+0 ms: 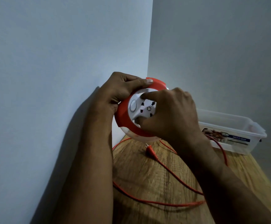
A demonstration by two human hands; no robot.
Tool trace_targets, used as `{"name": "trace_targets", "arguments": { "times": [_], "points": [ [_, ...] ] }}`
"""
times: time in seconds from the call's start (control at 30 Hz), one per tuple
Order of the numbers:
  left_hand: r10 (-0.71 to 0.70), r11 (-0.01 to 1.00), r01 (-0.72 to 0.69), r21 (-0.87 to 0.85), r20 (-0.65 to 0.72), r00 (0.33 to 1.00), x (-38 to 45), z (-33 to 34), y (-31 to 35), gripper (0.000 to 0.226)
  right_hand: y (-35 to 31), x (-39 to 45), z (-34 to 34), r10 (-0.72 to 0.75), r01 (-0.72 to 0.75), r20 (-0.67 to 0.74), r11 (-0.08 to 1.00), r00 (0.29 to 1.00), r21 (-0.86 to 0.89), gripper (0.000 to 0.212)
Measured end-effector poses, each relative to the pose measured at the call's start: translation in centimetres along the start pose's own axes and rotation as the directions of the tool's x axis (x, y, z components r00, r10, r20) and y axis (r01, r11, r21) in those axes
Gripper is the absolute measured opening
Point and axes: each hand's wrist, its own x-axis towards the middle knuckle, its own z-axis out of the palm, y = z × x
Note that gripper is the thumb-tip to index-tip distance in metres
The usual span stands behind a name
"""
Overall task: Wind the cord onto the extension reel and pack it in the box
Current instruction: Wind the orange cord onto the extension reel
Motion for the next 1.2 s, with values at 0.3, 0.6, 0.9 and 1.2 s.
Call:
{"name": "trace_targets", "arguments": {
  "times": [0.3,0.6,0.9,1.2],
  "points": [
    [0.068,0.998,-0.068,-0.001,-0.007,0.998,0.0,-0.9,-0.2,0.02,-0.1,1.0,-3.7,-0.146,0.145,0.018,0.988,0.989,0.059,0.04],
    [0.026,0.998,-0.025,0.062,-0.024,0.999,0.1,-0.8,-0.2,0.017,-0.6,0.8,-3.2,-0.176,0.268,0.423,0.948,0.889,-0.17,0.078],
    [0.047,0.996,-0.048,0.07,0.011,0.999,0.1,-1.1,-0.4,0.032,-0.5,0.5,-2.6,-0.304,0.421,0.462,0.891,0.833,-0.172,0.067],
    [0.032,0.999,-0.033,0.037,0.01,0.999,0.4,-0.7,-0.5,0.02,0.8,0.4,-0.7,-0.285,0.332,0.257,0.929,0.924,-0.163,0.057]
  ]
}}
